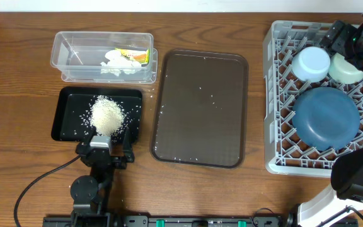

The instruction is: Sort waste into correct bins and load items into the dishwasher rack

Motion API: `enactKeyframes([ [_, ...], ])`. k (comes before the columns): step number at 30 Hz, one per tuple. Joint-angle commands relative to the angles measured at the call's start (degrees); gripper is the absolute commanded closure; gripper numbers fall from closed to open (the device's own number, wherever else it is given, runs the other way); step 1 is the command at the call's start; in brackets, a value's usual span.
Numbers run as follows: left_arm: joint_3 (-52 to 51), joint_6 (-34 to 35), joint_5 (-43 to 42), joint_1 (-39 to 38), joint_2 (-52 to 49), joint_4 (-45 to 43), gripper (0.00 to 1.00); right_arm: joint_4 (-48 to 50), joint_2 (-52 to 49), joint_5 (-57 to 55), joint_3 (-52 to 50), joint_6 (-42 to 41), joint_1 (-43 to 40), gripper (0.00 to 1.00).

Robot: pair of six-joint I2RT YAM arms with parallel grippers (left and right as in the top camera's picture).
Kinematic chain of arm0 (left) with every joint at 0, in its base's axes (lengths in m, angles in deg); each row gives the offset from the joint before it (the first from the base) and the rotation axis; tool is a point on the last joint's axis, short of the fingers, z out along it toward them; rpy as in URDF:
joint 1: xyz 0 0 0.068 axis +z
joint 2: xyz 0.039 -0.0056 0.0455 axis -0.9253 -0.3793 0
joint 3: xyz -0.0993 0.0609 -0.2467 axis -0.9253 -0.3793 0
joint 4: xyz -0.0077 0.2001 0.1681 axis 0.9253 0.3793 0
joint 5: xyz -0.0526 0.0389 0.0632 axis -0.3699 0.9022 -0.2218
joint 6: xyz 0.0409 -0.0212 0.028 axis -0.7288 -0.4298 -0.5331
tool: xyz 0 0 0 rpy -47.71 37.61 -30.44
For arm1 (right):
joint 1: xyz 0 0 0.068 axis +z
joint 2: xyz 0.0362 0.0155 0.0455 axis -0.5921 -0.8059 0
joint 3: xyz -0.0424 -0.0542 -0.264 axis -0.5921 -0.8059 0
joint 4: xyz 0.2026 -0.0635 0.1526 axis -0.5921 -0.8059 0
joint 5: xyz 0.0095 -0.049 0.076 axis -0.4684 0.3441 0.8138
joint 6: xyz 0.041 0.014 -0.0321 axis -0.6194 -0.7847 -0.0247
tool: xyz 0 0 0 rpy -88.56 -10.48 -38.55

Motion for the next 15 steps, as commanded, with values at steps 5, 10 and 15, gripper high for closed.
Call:
enactKeyframes([
  [5, -1.2, -0.2, 6.8, 0.6, 0.6, 2.3, 0.08, -0.1, 0.3, 0.2, 1.0, -0.7, 0.3, 0.01],
  [10, -1.2, 0.7, 6.6, 0.6, 0.5, 2.2, 0.08, -0.1, 0.3, 0.2, 1.0, -0.7, 0.3, 0.01],
  [15, -1.2, 0.7, 6.6, 0.6, 0.4, 2.2, 0.08, -0.1, 0.3, 0.2, 1.0, -0.7, 0.5, 0.01],
])
